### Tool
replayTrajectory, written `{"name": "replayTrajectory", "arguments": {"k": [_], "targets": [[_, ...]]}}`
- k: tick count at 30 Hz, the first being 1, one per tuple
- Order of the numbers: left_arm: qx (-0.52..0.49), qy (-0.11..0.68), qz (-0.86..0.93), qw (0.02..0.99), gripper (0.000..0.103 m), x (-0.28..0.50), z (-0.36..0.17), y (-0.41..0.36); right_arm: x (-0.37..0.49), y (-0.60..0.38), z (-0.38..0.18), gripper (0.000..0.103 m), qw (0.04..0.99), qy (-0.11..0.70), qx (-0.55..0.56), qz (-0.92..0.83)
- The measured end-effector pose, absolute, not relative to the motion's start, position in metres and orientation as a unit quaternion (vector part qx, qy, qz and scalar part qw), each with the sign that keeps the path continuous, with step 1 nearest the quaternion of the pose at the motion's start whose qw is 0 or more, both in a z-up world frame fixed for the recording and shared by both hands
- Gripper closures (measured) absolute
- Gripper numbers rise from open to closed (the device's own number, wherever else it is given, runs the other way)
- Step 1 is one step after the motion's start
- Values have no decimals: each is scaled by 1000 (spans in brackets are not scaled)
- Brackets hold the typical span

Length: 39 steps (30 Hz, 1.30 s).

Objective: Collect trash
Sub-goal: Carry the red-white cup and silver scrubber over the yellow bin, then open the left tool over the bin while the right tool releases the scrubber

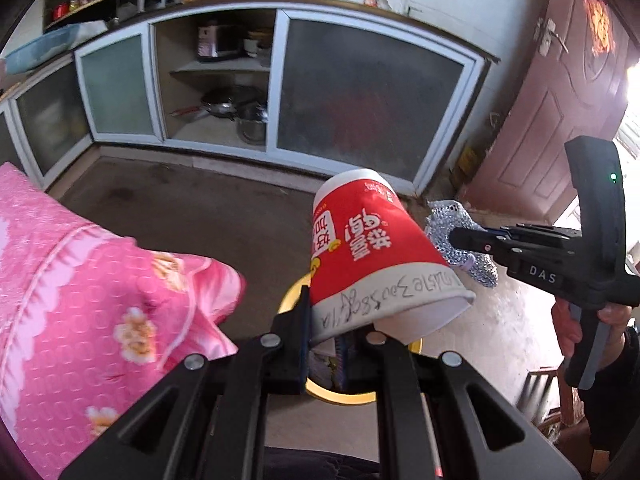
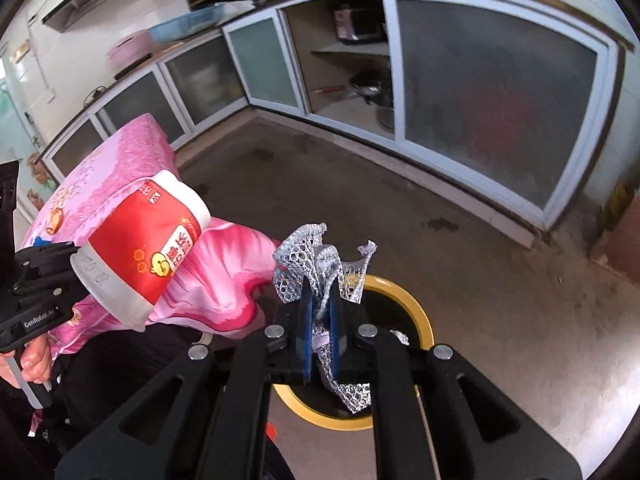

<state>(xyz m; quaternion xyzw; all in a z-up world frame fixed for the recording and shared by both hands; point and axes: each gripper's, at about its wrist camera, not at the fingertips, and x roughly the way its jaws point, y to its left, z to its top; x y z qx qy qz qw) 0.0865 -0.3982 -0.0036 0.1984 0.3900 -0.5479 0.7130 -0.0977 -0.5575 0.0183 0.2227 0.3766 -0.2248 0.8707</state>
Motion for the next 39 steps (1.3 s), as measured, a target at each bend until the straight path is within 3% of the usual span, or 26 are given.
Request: {"name": "replayTrajectory", "arguments": {"k": [13,35,37,38,39], "targets": [[230,439,-537,683,94,79,-68,-439,-103,-581,-39,97,832,419,281,-230],[247,473,-515,671,93,83,-104,-462,-85,-595,-88,95,793,470,308,-234],[245,476,-515,669,86,84,-106,-462,-84,-595,-91,95,788,477,309,-237],[245,475,-514,671,70,84,-106,-462,-84,-596,-93,95,785,481,308,-239],[245,473,-509,676,42,84,-105,-461,-85,-596,-95,93,783,484,307,-241]]}}
